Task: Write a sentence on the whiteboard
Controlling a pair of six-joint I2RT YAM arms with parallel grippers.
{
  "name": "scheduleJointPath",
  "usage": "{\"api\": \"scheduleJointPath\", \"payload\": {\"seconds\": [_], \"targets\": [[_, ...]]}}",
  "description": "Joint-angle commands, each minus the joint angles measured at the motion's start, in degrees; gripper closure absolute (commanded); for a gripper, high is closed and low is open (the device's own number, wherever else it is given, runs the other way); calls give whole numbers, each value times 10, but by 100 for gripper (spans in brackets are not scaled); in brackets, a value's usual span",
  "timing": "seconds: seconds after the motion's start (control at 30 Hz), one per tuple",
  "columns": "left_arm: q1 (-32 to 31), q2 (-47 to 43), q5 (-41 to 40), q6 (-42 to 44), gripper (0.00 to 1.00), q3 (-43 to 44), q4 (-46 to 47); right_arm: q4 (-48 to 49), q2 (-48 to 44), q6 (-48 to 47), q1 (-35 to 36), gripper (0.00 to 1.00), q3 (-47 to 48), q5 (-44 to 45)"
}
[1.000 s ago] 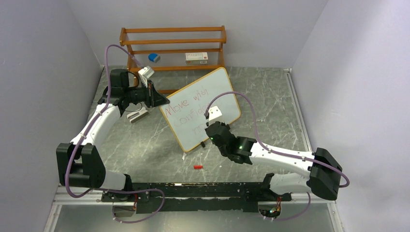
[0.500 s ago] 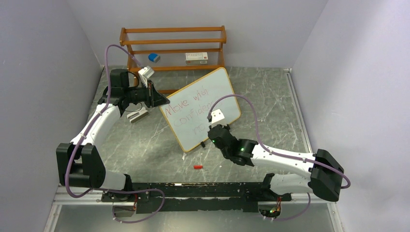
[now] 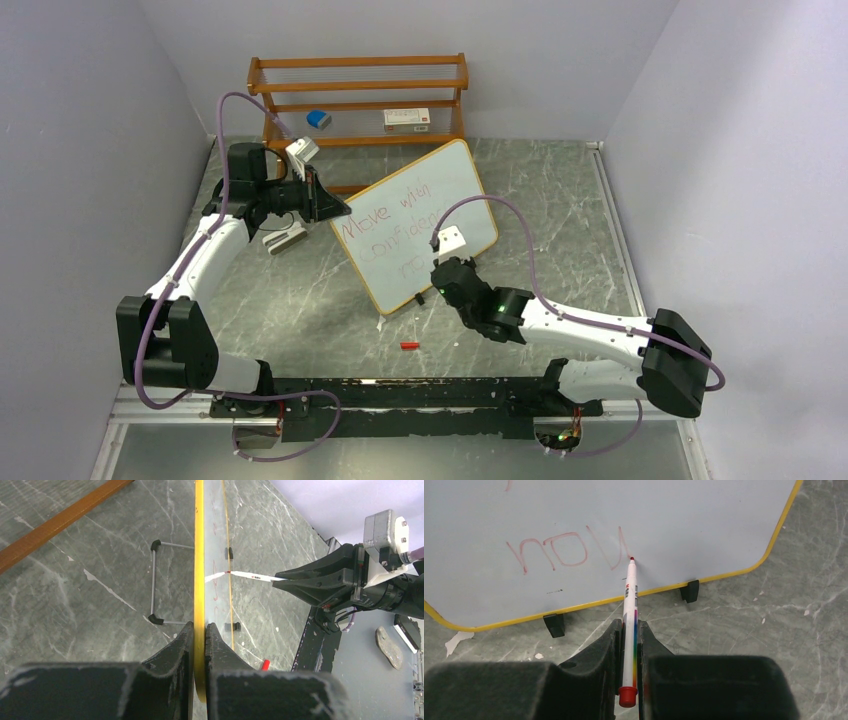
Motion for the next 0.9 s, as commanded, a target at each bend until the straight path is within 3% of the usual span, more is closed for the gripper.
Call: {"api": "scheduleJointPath", "payload": {"seconds": [0.0,0.87], "targets": [[-2,11,-30,44,95,4,-22,7,-4,6,-9,100,-6,1],[-2,12,-26,44,95,6,-21,71,22,-47,-41,100,39,-16]]}}
